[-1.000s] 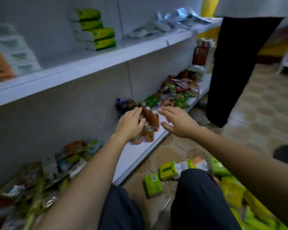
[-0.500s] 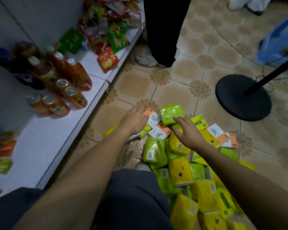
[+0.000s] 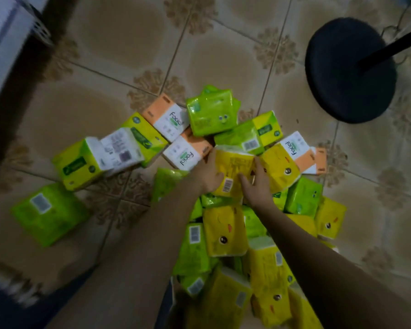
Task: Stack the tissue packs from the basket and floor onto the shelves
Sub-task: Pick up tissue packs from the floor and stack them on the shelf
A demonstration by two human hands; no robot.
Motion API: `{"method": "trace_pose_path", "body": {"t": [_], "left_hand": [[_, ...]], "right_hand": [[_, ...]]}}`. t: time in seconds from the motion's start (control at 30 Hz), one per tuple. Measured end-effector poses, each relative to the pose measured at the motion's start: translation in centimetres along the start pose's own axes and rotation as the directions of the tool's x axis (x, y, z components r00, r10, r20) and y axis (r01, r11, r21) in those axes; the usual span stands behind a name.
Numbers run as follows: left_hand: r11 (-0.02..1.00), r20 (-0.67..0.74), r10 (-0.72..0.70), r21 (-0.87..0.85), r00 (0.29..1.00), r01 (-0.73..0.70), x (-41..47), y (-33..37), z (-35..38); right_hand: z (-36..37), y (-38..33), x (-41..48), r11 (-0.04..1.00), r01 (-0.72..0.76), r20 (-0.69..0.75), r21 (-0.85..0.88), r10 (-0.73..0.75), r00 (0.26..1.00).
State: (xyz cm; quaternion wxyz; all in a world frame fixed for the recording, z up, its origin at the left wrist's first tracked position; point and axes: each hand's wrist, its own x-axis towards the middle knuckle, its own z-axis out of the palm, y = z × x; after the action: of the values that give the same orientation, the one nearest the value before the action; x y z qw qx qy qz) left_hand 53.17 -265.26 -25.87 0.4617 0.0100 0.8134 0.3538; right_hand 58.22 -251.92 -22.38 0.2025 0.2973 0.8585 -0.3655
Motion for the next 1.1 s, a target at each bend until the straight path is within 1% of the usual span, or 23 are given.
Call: {"method": "trace_pose_path", "body": {"t": [0.03, 0.1, 0.17, 0.23, 0.3, 0.4, 0.5, 0.57, 0.63, 0.7, 0.73, 0.8, 0.87, 0.93, 1.0, 1.1], "left_hand": [[0.998, 0.011, -0.017, -0.057, 1.0, 0.017, 0.3, 0.1, 0.4], [0.982, 0.027, -0.004, -0.188, 1.0, 0.009, 0.6, 0.4, 0.7], [0.955, -0.011, -0.011, -0.297, 1.0, 0.008, 0.9, 0.3, 1.0], [0.954, -0.059, -0.036, -0.301, 0.998, 0.017, -0.1, 1.0, 0.4], [0.956, -0.117, -0.017, -0.293, 0.993, -0.019, -1.9, 2.2, -0.8], [0.941, -0.204, 0.052, -0.318, 0.978, -0.117, -5.0, 4.2, -2.7], [0.92, -0.257, 0.136, -0.326, 0.957, -0.218, -10.0, 6.9, -5.0], [0.899, -0.305, 0.218, -0.306, 0.927, -0.312, -13.9, 8.5, -6.6], [0.881, -0.377, 0.284, -0.261, 0.882, -0.395, -17.5, 9.5, -7.9], [0.887, -0.468, 0.302, -0.18, 0.831, -0.424, -21.3, 10.1, -9.3], [0.894, -0.519, 0.316, -0.117, 0.794, -0.432, -23.1, 10.1, -10.1], [0.91, -0.607, 0.342, 0.023, 0.717, -0.414, -27.3, 10.3, -11.4], [0.921, -0.683, 0.35, 0.127, 0.641, -0.367, -32.0, 10.5, -12.5], [0.926, -0.738, 0.356, 0.193, 0.574, -0.325, -36.8, 10.7, -13.4], [0.923, -0.782, 0.367, 0.24, 0.504, -0.3, -41.6, 10.6, -14.2], [0.922, -0.848, 0.37, 0.287, 0.379, -0.259, -48.9, 9.8, -15.3]], "right_hand": [[0.3, 0.1, 0.3, 0.995, -0.042, 0.017, 0.087, 0.041, 0.999], [1.0, 0.2, 0.6, 0.957, -0.124, 0.033, 0.262, 0.119, 0.992], [1.2, 0.0, 0.4, 0.914, -0.155, 0.01, 0.375, 0.163, 0.987], [0.5, -0.9, -0.4, 0.883, -0.145, -0.012, 0.446, 0.167, 0.986], [-0.8, -2.1, -1.2, 0.863, -0.131, -0.027, 0.487, 0.165, 0.986], [-3.5, -4.7, -3.3, 0.835, -0.075, -0.043, 0.546, 0.117, 0.992], [-6.3, -7.8, -6.0, 0.776, 0.008, -0.047, 0.631, 0.028, 0.998], [-8.2, -10.0, -8.3, 0.749, 0.072, -0.054, 0.659, -0.049, 0.997], [-9.8, -12.0, -10.9, 0.732, 0.141, -0.065, 0.667, -0.131, 0.989], [-11.0, -13.7, -13.6, 0.73, 0.235, -0.095, 0.642, -0.228, 0.969], [-11.5, -14.6, -14.8, 0.738, 0.291, -0.114, 0.609, -0.282, 0.953], [-12.2, -16.5, -17.5, 0.745, 0.394, -0.129, 0.538, -0.389, 0.912], [-12.6, -18.6, -20.7, 0.712, 0.482, -0.105, 0.511, -0.505, 0.857], [-13.0, -20.8, -24.1, 0.651, 0.505, -0.052, 0.566, -0.584, 0.81], [-13.1, -22.8, -27.4, 0.576, 0.493, 0.002, 0.652, -0.652, 0.758], [-12.7, -25.6, -32.6, 0.511, 0.517, 0.064, 0.687, -0.751, 0.658]]}}
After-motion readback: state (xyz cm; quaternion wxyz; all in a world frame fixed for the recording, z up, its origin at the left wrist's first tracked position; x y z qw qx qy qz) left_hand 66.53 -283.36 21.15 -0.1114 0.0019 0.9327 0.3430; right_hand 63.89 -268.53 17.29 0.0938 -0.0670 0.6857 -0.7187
